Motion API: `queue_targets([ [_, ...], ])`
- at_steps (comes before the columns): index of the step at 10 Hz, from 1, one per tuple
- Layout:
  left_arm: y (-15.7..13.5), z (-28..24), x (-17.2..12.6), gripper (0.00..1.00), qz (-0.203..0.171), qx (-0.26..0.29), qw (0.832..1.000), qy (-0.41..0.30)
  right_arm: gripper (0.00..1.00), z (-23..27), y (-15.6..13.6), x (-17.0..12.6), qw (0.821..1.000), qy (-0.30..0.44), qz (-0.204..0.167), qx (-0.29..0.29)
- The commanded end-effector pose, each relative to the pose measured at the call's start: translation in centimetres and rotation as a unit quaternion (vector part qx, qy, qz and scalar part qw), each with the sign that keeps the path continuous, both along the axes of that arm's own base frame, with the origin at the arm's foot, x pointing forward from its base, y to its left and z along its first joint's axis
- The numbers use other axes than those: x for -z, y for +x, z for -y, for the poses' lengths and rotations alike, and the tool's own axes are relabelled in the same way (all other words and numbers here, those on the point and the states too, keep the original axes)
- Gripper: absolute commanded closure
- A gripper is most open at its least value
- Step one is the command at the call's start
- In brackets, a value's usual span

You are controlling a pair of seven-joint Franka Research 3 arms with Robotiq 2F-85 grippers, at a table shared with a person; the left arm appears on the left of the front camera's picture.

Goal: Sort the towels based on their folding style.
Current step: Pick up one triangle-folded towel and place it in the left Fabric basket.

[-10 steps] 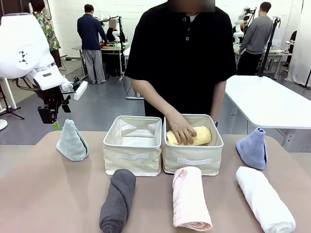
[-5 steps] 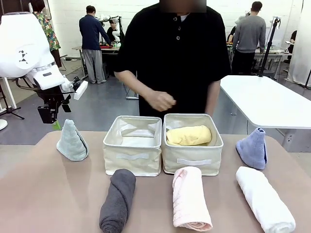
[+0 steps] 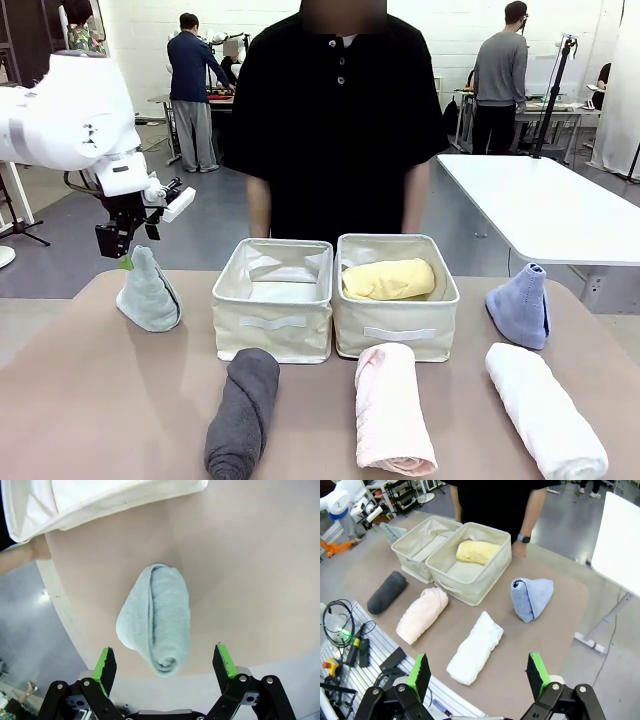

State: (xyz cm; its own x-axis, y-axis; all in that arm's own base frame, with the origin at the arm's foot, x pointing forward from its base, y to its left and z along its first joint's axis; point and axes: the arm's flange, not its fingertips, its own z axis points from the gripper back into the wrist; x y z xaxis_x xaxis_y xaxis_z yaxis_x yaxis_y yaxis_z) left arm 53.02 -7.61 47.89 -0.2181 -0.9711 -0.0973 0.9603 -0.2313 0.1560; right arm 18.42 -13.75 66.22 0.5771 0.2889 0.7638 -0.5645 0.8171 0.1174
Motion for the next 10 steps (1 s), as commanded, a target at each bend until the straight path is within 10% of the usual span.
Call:
queue_targets([
  [1, 2.18, -0.64, 0.81, 0.0, -0.004, 0.013, 0.999, 0.029, 0.0, 0.03, 0.12, 0.07, 1.0, -0.001, -0.001, 0.007],
  [3, 2.7, -0.87, 1.7, 0.0, -0.029, 0.023, 0.999, 0.03, 0.0, 0.03, 0.12, 0.07, 1.0, -0.001, -0.001, 0.007],
  [6, 2.92, -0.87, 1.63, 0.94, -0.037, 0.034, 0.999, 0.019, 0.0, 0.03, 0.12, 0.07, 1.0, -0.001, -0.001, 0.007],
  [10, 2.86, -0.88, 1.52, 0.95, -0.056, 0.046, 0.997, 0.003, 0.0, 0.03, 0.12, 0.07, 1.0, -0.001, -0.001, 0.007],
])
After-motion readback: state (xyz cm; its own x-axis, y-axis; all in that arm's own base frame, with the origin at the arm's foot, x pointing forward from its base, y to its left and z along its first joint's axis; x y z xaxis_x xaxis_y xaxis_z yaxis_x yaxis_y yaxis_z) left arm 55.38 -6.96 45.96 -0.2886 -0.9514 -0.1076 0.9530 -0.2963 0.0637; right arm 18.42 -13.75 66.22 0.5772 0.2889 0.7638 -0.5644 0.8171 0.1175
